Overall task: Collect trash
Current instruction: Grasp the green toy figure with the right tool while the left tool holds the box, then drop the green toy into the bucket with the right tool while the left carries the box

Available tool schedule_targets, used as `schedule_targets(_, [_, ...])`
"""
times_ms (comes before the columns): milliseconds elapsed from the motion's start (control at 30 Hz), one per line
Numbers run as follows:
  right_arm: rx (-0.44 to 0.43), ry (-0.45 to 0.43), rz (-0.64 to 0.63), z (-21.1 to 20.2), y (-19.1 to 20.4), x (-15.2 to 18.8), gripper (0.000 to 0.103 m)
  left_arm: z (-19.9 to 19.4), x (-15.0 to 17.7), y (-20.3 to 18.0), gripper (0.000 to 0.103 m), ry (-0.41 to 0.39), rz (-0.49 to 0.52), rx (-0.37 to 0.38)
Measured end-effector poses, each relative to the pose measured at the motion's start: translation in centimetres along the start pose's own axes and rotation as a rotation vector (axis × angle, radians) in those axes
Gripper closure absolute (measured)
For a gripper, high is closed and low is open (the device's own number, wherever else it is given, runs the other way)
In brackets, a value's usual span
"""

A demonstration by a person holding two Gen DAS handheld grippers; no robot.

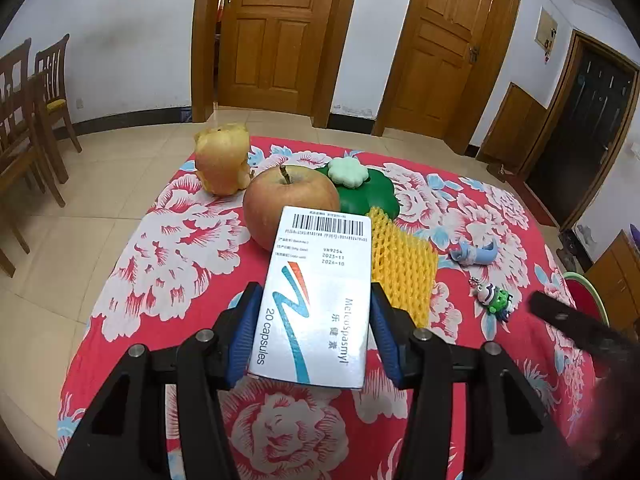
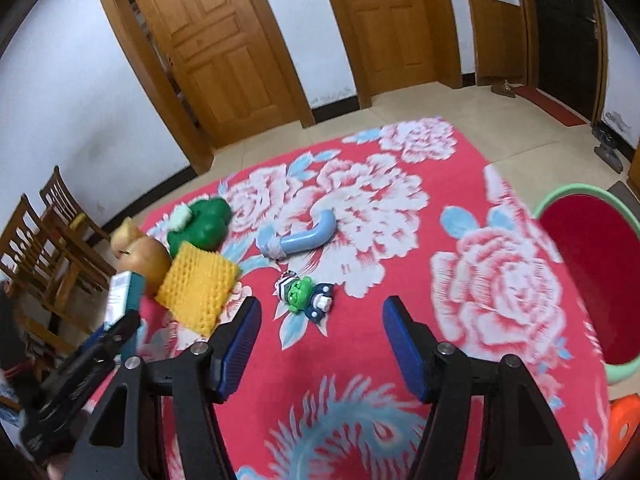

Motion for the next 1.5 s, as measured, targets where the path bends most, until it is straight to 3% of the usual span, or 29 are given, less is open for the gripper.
schedule_targets(333, [0.052,0.018,-0.080,4.5,1.5,-0.3,0.041,0.4,0.2,-0.1,0.050,0.010,0.001,-0.002])
schedule_targets(467, [0.073,0.003,-0.121,4.6,2.1,-0.1,0.053,0.6,0.3,-0.1,0.050,0.015,0.002,-0.003])
schedule_targets(733, [0.045,0.007,-0.160,4.4,2.7,0.5,0.055,0.4,0.3,-0.2,0.050,0.004,0.004,0.008])
schedule_targets(1033, [-0.011,-0.064,-0.064,-0.6,0.6,1.4,0.055,0.4,0.3,-0.5,0.050,-0.001,0.004,0.016])
schedule_targets(1500, [0.059,-0.146,0.096,-7.3,-8.2,3.2,0.055,-2.2,0.6,-3.9,0.050,-0.014,0.066,0.076])
Point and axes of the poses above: each gripper's, at about its wrist camera, not at the fingertips, and z roughly the way its jaws point, y to its left, x to its underside, the point moved 3 cm from there along z, roughly the way its jaws point, and after that the axes turned 2 degrees about y, right-handed, at the moved point
